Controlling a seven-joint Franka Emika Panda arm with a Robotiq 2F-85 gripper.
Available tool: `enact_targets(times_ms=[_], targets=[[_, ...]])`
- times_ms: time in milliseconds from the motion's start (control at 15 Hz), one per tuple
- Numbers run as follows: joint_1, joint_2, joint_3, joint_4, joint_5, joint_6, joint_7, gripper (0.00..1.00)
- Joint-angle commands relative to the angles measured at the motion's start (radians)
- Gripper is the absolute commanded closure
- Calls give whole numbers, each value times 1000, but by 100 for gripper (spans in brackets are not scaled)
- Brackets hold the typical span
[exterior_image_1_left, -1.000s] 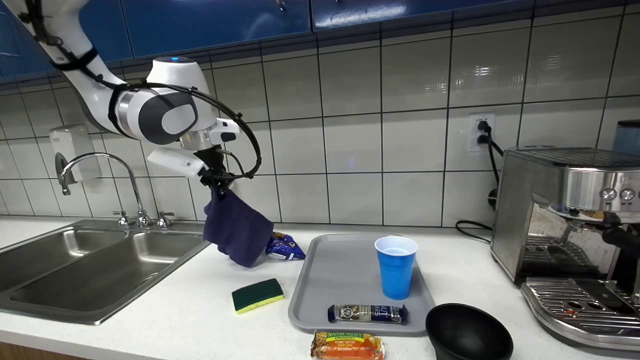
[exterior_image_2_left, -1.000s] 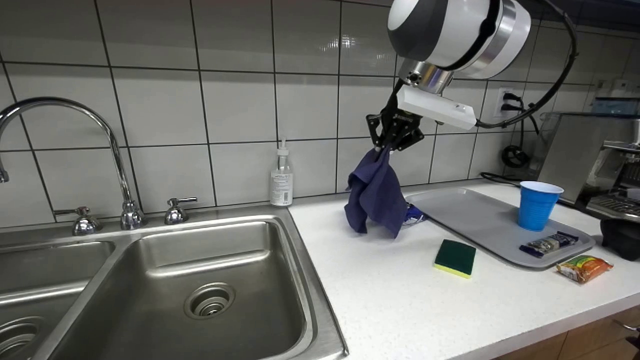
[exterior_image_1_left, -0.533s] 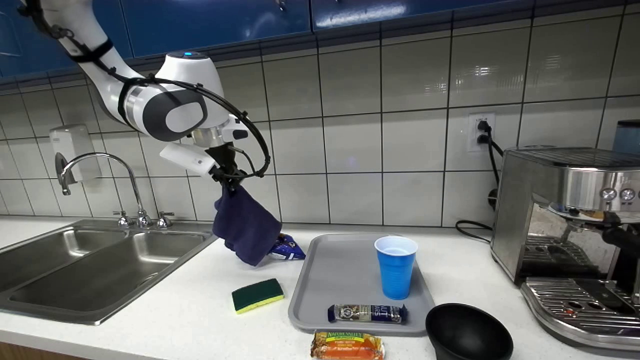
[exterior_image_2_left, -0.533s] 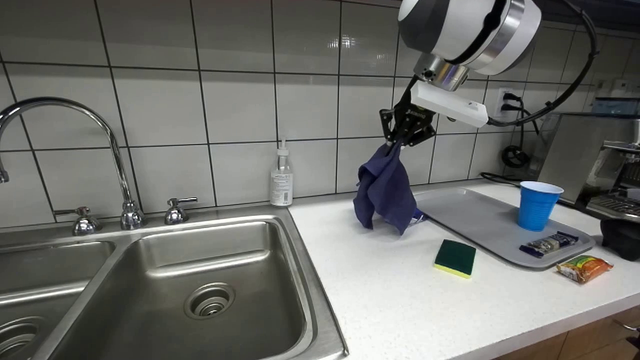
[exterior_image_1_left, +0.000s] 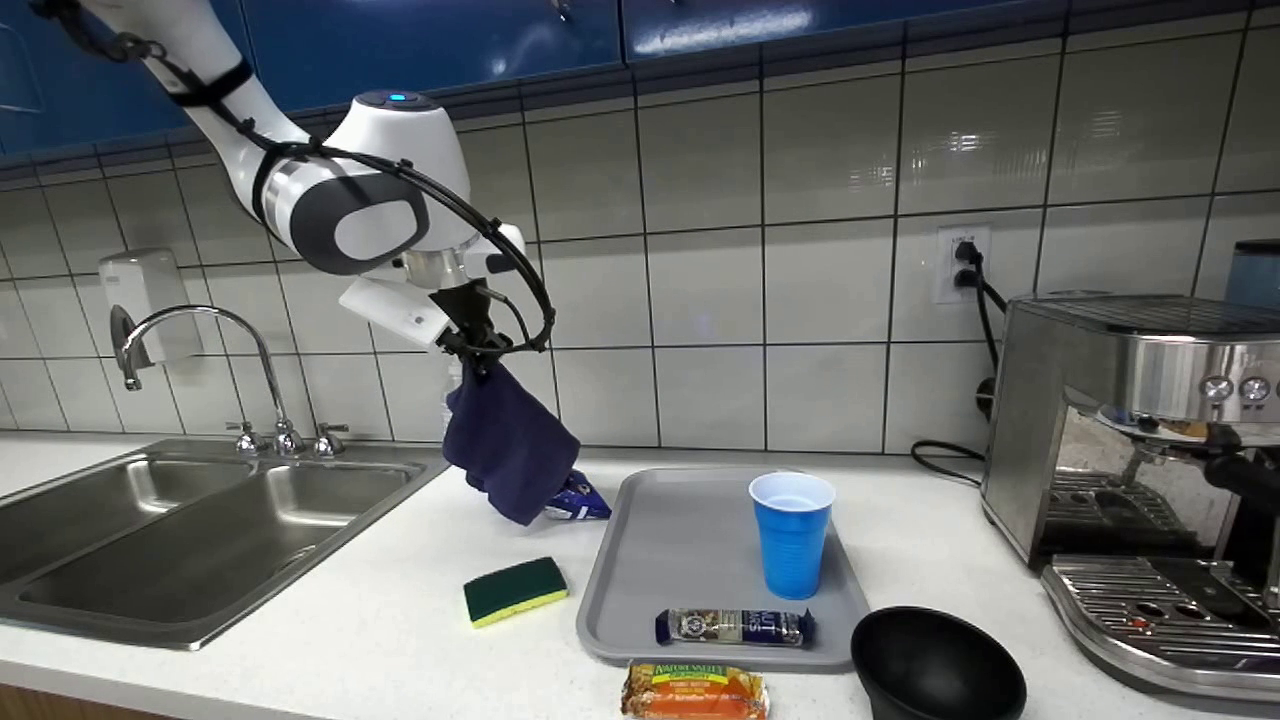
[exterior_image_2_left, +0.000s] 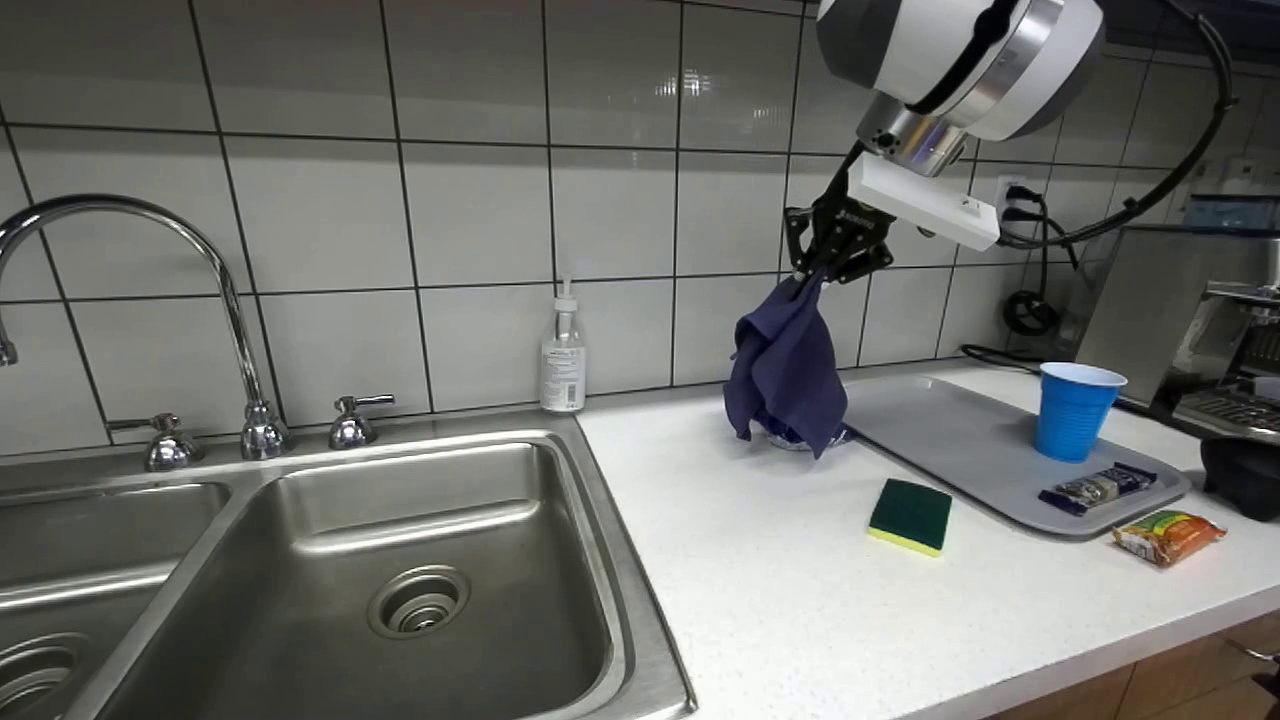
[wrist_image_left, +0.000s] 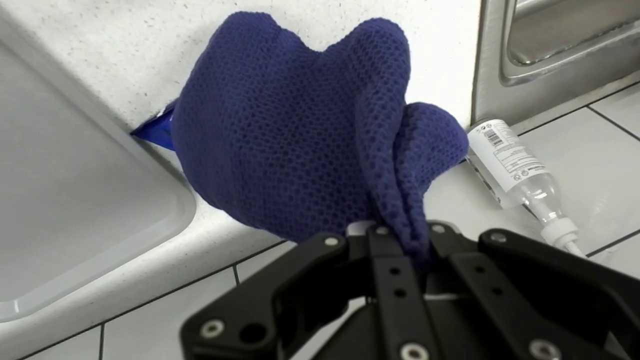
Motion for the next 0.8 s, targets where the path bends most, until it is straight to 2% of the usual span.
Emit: enact_targets(times_ms=[0,400,733], targets=[[-19,-37,-3,-9,83,-8,-91,98],[-25,-59,-36,-10,185,-8,-185,98],[-35,-53,-73,0,226,-8,-226,98]])
